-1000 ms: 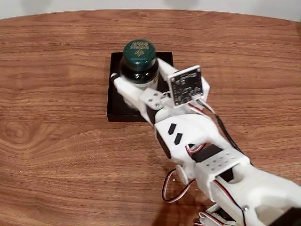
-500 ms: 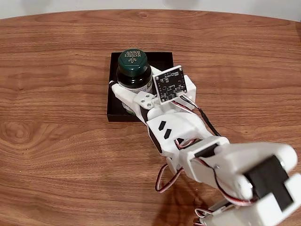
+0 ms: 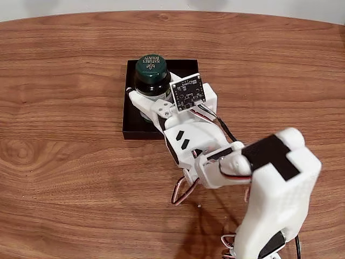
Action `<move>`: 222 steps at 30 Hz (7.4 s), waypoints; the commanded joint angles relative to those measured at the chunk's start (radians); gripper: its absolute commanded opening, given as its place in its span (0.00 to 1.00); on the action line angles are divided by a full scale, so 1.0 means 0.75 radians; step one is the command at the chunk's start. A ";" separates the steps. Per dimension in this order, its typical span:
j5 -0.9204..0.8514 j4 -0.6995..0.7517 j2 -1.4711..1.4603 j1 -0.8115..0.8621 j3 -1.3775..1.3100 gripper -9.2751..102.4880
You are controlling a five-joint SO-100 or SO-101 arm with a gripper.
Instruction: Pick up the pill bottle and place it in the black box.
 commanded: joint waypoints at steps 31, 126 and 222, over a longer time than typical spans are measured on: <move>0.004 -0.209 -0.413 0.080 -0.372 0.23; -0.070 1.121 1.358 0.583 0.738 0.32; -0.280 3.559 2.763 0.654 0.765 0.08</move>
